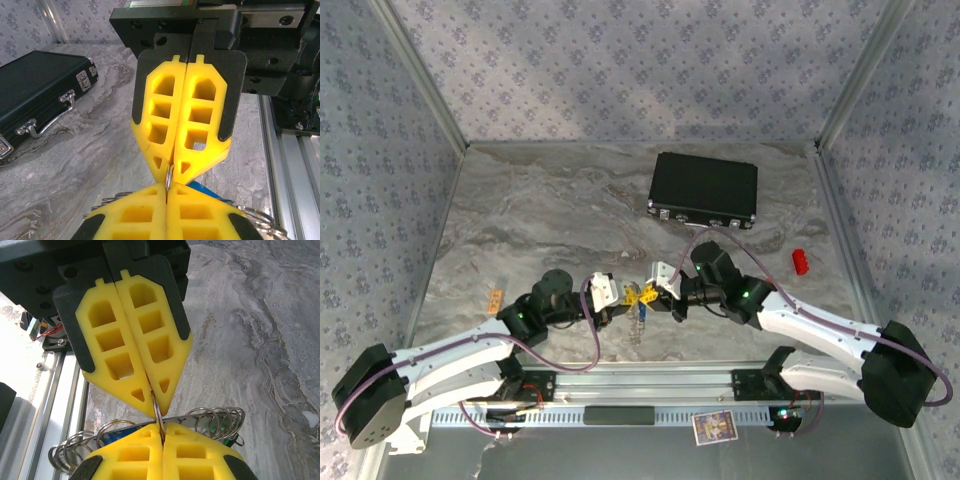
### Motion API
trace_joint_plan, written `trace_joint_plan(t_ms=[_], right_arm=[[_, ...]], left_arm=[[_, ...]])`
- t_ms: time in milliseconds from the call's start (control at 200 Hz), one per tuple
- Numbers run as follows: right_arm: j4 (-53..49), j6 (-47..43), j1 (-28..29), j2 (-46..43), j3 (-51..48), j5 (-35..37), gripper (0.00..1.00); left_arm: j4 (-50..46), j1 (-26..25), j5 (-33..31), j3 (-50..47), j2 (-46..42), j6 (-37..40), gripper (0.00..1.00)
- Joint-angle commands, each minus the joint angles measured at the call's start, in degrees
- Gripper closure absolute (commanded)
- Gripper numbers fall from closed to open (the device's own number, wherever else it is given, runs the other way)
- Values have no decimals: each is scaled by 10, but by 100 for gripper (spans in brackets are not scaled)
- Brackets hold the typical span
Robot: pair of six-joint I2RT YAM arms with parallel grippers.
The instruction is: Put the keys on the keyring
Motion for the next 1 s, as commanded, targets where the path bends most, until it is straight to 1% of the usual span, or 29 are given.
trace_joint_plan(t_ms=[0,45,115,240,395,695,830,854,954,994], right_arm=[[-24,-15,1,-10,20,-7,100],[-46,-27,1,-8,31,-7,100],[-85,-47,2,-2,50,-4,100],[-152,-81,9,11,85,13,100],[-180,-99,19,19,107,29,100],[-205,-117,42,37,141,55,100],[-203,-113,44,34,145,55,100],[-201,-111,45,32,143,56,100],[-185,-92,37,19,126,55,87],[-173,-83,30,10,115,47,84]], left_arm=[[17,0,-3,8,-12,-4,80],[6,0,-5,12,-15,2,76],[-15,0,-8,19,-20,13,74],[-67,1,-10,39,-20,35,75],[-88,0,-4,49,-16,39,78],[-90,0,20,58,-9,39,88],[-96,0,25,63,-1,36,100],[-94,1,25,62,-1,36,100],[-78,0,26,53,-5,34,100],[-64,0,24,47,-8,30,100]])
